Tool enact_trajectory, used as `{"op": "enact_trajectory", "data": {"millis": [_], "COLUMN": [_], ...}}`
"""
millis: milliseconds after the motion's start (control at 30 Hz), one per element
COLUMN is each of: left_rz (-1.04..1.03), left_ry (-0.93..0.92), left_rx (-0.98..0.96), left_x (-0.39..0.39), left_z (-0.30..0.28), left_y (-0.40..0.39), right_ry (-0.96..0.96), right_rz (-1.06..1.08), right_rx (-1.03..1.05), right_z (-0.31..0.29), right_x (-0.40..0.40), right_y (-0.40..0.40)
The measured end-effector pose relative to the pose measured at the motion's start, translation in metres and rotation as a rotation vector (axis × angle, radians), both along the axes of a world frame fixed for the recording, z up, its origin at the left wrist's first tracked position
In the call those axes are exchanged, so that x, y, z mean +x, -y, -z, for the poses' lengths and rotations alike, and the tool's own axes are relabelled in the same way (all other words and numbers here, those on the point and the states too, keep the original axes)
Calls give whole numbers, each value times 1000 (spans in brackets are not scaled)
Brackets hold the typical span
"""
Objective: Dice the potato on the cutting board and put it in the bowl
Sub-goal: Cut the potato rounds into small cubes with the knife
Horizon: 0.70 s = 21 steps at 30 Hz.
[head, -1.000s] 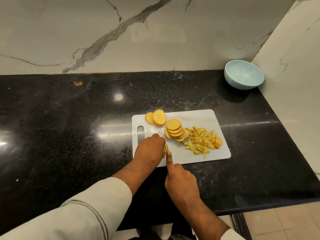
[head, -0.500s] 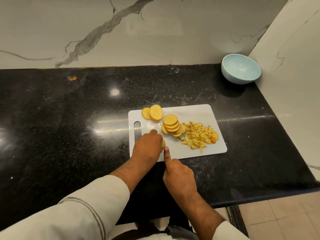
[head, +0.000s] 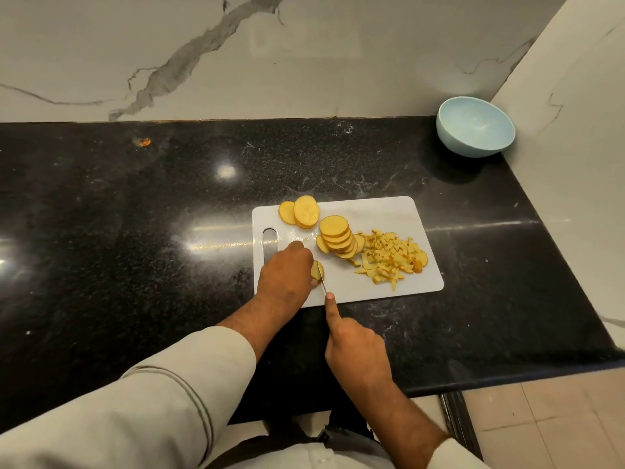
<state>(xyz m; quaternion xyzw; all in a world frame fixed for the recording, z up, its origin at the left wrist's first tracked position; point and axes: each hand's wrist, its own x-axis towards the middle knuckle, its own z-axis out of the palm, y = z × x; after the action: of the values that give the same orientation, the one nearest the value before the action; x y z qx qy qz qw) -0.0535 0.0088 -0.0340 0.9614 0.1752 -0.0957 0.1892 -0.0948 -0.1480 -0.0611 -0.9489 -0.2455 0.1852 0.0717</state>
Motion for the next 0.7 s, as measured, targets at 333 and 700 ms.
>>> {"op": "enact_trajectory", "data": {"millis": [333, 700], "left_rz": [-125, -104], "left_ry": [94, 120], "left_rx": [-163, -106], "left_x": [-8, -10], "left_z": [7, 9], "left_y": [-1, -2], "right_ry": [4, 66], "right_rz": [32, 46], "right_rx": [27, 62], "right_z": [-4, -9], "right_x": [-28, 10], "right_y": [32, -22]}}
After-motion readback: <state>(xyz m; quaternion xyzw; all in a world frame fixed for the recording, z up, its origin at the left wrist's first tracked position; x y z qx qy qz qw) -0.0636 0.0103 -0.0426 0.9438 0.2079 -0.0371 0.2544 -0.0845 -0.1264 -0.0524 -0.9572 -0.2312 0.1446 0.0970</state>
